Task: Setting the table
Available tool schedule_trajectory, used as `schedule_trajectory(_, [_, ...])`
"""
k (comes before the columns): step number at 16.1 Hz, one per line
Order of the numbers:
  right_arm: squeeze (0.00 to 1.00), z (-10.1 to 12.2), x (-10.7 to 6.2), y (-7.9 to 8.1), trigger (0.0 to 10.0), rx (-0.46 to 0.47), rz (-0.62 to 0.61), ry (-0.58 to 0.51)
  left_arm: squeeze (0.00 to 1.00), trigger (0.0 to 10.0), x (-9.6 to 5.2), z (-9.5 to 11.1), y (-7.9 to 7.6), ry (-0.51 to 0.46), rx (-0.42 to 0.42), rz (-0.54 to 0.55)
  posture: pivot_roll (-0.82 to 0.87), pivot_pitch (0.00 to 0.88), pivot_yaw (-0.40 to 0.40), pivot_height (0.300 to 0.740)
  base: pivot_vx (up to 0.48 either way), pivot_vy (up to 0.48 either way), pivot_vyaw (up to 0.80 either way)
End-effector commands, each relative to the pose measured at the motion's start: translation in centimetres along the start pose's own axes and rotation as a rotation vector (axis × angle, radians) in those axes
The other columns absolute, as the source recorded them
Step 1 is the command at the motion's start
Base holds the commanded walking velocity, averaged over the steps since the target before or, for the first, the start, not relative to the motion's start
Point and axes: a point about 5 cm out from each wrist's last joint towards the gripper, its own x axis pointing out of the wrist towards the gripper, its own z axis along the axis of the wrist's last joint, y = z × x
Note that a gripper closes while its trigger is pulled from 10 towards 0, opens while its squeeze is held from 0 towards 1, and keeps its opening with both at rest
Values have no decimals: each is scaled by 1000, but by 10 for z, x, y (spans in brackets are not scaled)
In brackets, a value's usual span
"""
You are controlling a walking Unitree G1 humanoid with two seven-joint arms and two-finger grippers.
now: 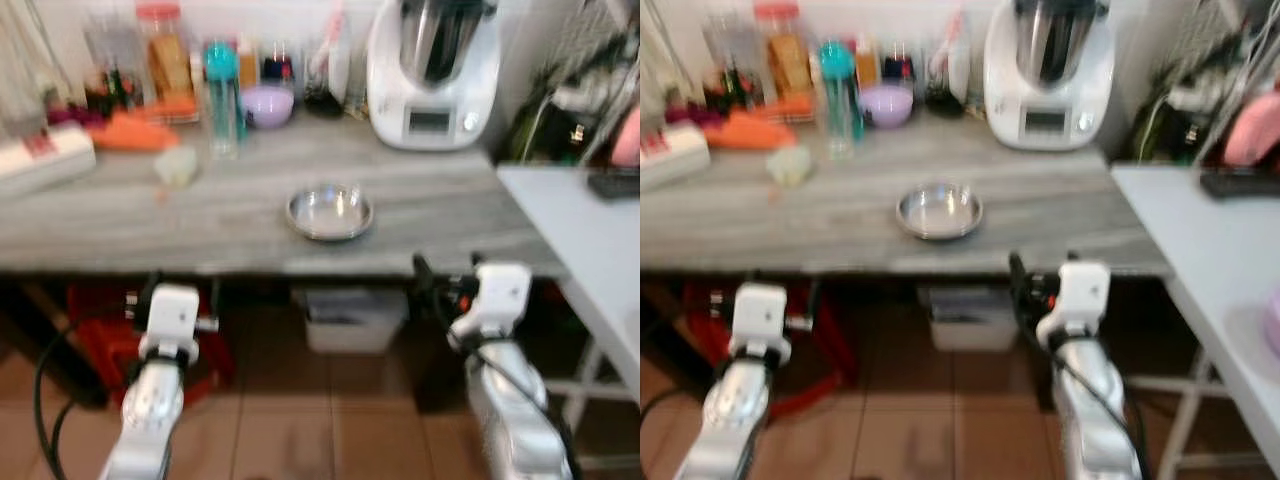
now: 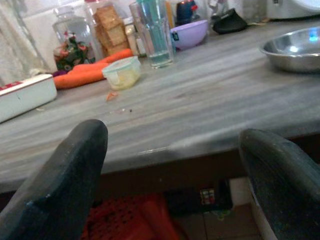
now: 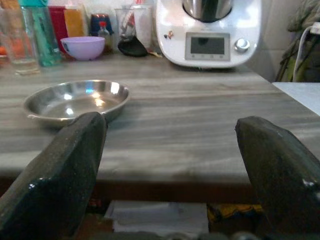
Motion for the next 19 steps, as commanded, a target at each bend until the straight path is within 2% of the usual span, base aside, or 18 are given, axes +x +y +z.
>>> schedule_trajectory(1, [0,5,2,-4,10000,-14,2,-17,0,10000,2,4,-4,-16,-6,-1,31,0,-9,740,-300,0,0])
schedule_trajectory(9, [0,7,0,-5,10000,-9,-10,-32,0,10000,1,4,-2,-15,1,8,37,0,-7,740,-295,0,0])
schedule_trajectory(12, [0,8,-13,-16,10000,-32,-57,-38,0,10000,2,4,-3,-13,0,0,29,0,-4,740,-291,0,0])
schedule_trajectory(16, [0,3,-37,-28,10000,-62,-121,-5,0,10000,-4,1,-7,-5,-3,-48,11,0,14,740,0,0,0])
schedule_trajectory(17, [0,0,-44,-27,10000,-68,-131,9,0,10000,-9,-1,-5,9,-14,-45,6,0,20,740,0,0,0])
schedule_trajectory(19, [0,0,-46,-20,10000,-56,-138,15,0,10000,-10,-1,-2,16,-16,-42,-3,0,19,740,0,0,0])
